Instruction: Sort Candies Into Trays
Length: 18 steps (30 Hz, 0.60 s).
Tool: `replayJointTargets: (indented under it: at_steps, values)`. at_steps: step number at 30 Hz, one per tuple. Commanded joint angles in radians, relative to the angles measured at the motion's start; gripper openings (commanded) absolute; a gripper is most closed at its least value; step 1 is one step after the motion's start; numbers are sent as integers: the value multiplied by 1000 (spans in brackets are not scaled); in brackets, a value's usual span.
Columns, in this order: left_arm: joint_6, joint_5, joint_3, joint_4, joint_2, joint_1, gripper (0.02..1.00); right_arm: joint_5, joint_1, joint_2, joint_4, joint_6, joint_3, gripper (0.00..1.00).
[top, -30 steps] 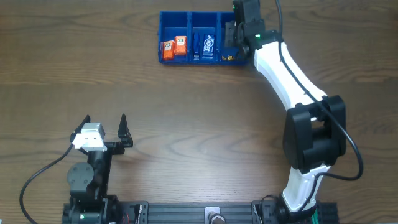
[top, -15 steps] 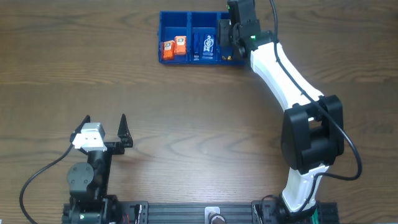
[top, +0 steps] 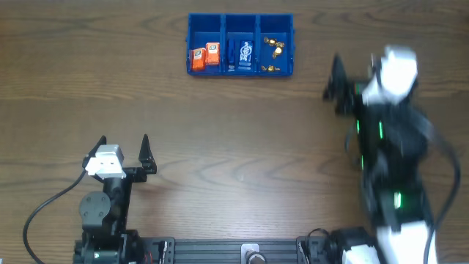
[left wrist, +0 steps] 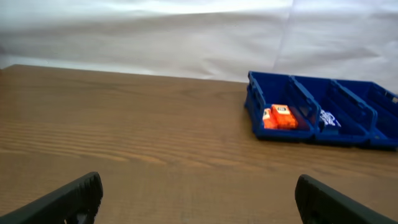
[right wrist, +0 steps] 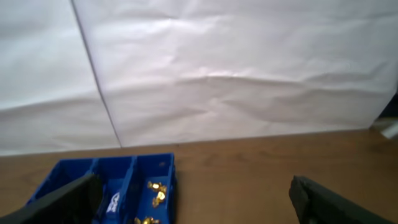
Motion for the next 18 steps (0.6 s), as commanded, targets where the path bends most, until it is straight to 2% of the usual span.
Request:
replayJointTargets:
  at_steps: [1, 5, 12, 18]
  values:
    - [11, 13, -15, -41, -5, 3, 998, -8, -5, -254, 23, -29, -332, 998]
    - [11, 13, -15, -41, -5, 3, 998, -91, -5, -454, 117, -28, -558, 998]
    - [11, 13, -15, -41, -5, 3, 998, -89, -6, -639, 291, -29, -771, 998]
    - [11, 13, -15, -41, -5, 3, 996, -72, -18, -698, 243, -29, -769, 998]
